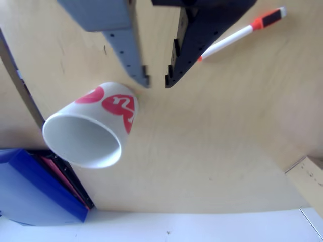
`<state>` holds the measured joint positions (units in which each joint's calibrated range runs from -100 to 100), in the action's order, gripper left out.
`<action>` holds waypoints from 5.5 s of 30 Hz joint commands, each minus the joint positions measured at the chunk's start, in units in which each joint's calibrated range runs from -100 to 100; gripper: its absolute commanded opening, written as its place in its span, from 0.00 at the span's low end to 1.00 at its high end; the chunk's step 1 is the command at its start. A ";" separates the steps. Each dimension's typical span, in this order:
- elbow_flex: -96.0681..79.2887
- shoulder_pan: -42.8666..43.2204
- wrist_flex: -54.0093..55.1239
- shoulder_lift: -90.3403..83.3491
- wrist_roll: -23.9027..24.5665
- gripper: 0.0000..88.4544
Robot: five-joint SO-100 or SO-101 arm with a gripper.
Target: Grab the pen and place it in the cup.
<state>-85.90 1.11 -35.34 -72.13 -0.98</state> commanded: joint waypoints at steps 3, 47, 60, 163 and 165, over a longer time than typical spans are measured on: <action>14.70 0.35 1.06 14.86 0.87 0.32; 74.63 20.46 -57.95 77.60 -35.65 0.34; 86.76 20.80 -61.74 86.40 -37.33 0.34; 60.87 20.55 -41.18 85.74 -29.19 0.01; 62.41 20.29 -41.78 85.65 -29.19 0.01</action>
<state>-26.15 21.99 -76.53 14.36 -30.34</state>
